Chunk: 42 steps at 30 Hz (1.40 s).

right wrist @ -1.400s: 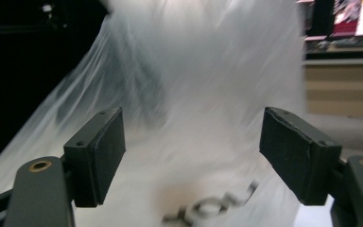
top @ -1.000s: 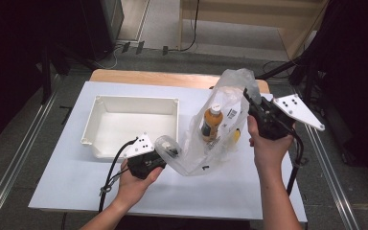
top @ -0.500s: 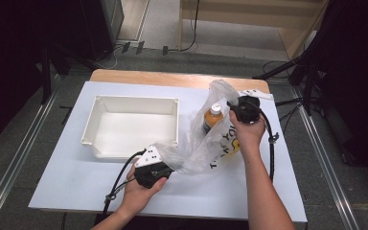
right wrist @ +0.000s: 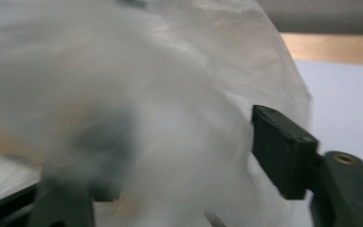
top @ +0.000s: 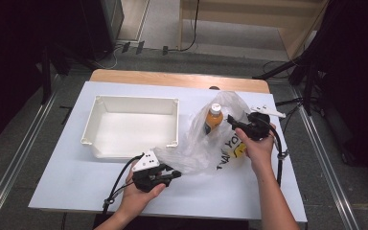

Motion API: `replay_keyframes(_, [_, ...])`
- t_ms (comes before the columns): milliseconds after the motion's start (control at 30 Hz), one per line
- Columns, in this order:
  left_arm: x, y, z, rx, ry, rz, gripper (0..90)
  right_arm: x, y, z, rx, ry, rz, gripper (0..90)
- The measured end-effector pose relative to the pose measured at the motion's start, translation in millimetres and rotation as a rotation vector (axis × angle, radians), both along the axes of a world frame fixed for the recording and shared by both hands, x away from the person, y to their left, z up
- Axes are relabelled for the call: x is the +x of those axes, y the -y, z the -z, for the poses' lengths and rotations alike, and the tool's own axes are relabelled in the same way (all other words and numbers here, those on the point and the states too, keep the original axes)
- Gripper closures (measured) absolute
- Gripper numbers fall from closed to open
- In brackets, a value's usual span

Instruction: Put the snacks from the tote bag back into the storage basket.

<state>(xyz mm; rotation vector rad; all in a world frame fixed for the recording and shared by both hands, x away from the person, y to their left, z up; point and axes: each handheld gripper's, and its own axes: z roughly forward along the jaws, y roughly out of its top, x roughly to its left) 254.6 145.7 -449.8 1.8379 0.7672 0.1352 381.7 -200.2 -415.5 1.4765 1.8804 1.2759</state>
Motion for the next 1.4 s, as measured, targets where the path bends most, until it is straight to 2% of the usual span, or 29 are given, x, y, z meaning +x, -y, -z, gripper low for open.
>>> replay_keyframes(33, [-0.5, -1.7, -3.9, -0.016, 0.003, -0.016, 44.5, -7.1, 0.6, -5.6, -0.006, 0.016, -0.005, 27.7])
replay_keyframes(133, [-2.3, -8.5, -17.1, -0.063, 0.031, -0.053, 32.2, -25.6, 5.7, -21.2, -0.007, 0.060, -0.016, 22.6])
replay_keyframes(267, [-6.8, -16.3, -36.5, -0.113, 0.076, -0.064, 31.6, -42.9, 13.2, -39.3, 0.016, 0.104, -0.024, 18.2])
replay_keyframes(333, [-8.5, -17.6, -43.3, -0.119, 0.098, -0.054, 39.9, -49.2, 13.9, -48.4, 0.019, 0.125, -0.033, 17.7])
replay_keyframes(367, [-9.1, -17.4, -45.4, -0.114, 0.099, -0.048, 49.0, -52.2, 13.5, -53.5, 0.021, 0.140, -0.041, 17.3])
replay_keyframes(433, [-9.0, -16.1, -46.4, -0.107, 0.093, -0.039, 60.8, -57.4, 10.4, -64.5, 0.029, 0.165, -0.052, 16.9])
replay_keyframes(467, [-8.1, -14.4, -45.9, -0.101, 0.079, -0.016, 67.7, -58.7, 8.9, -69.7, 0.029, 0.183, -0.056, 16.9])
replay_keyframes(533, [-7.2, -12.7, -43.4, -0.092, 0.063, 0.003, 76.9, -60.0, 4.7, -79.0, 0.036, 0.207, -0.056, 16.9])
replay_keyframes(567, [-7.2, -12.7, -43.4, -0.092, 0.063, 0.003, 81.3, -60.0, 4.7, -79.0, 0.036, 0.207, -0.056, 16.9])
replay_keyframes(600, [-6.3, -11.6, -40.8, -0.074, 0.058, 0.013, 84.1, -58.6, -0.2, -85.8, 0.046, 0.231, -0.057, 18.0])
replay_keyframes(667, [-5.1, -12.3, -39.0, -0.076, 0.054, 0.016, 87.7, -54.5, -5.6, -88.9, 0.043, 0.250, -0.050, 21.6])
replay_keyframes(733, [-4.3, -13.6, -38.0, -0.073, 0.049, 0.013, 89.3, -48.7, -12.2, -87.8, 0.038, 0.253, -0.045, 29.3])
replay_keyframes(767, [-4.0, -14.0, -36.9, -0.075, 0.046, 0.009, 89.7, -45.1, -15.3, -85.6, 0.023, 0.255, -0.036, 36.0])
replay_keyframes(833, [-2.9, -15.2, -33.1, -0.059, 0.046, 0.002, 90.0, -37.1, -21.1, -78.2, 0.008, 0.233, -0.021, 52.0])
replay_keyframes(900, [-2.0, -15.1, -28.5, -0.049, 0.035, -0.002, 90.0, -28.0, -22.8, -69.1, 0.031, 0.202, -0.041, 69.1])
replay_keyframes(967, [-0.4, -14.4, -22.5, -0.041, 0.010, -0.006, 90.0, -21.7, -23.7, -61.7, 0.048, 0.211, -0.041, 78.1])
replay_keyframes(1033, [0.3, -13.9, -20.0, -0.040, -0.004, -0.007, 90.0, -13.8, -23.9, -55.9, 0.051, 0.199, -0.012, 86.3])
replay_keyframes(1067, [0.7, -11.8, -15.5, -0.023, -0.017, -0.011, 90.0, -9.4, -23.5, -53.4, 0.070, 0.186, 0.004, 88.2])
replay_keyframes(1100, [0.7, -11.8, -15.5, -0.023, -0.017, -0.011, 90.0, -9.4, -23.5, -53.4, 0.070, 0.186, 0.004, 88.2])
replay_keyframes(1133, [0.7, -9.5, -11.6, 0.001, -0.021, -0.014, 90.0, -0.2, -22.7, -49.0, 0.095, 0.166, 0.039, 89.9])
replay_keyframes(1167, [0.7, -9.5, -11.6, 0.001, -0.021, -0.014, 90.0, -0.2, -22.7, -49.0, 0.095, 0.166, 0.039, 89.9])
replay_keyframes(1200, [1.0, -6.7, -5.0, 0.034, -0.026, -0.025, 90.0, 10.1, -23.7, -42.7, 0.084, 0.134, 0.072, 90.0])
replay_keyframes(1267, [2.3, -5.1, 2.4, 0.066, -0.044, -0.036, 90.0, 21.4, -25.1, -33.1, 0.089, 0.083, 0.078, 90.0])
replay_keyframes(1333, [4.0, -4.7, 8.4, 0.084, -0.059, -0.047, 90.0, 29.5, -27.7, -24.4, 0.092, 0.054, 0.075, 90.0])
replay_keyframes(1400, [4.8, -3.9, 11.9, 0.110, -0.067, -0.056, 90.0, 31.1, -31.8, -24.8, 0.107, 0.089, 0.060, 90.0])
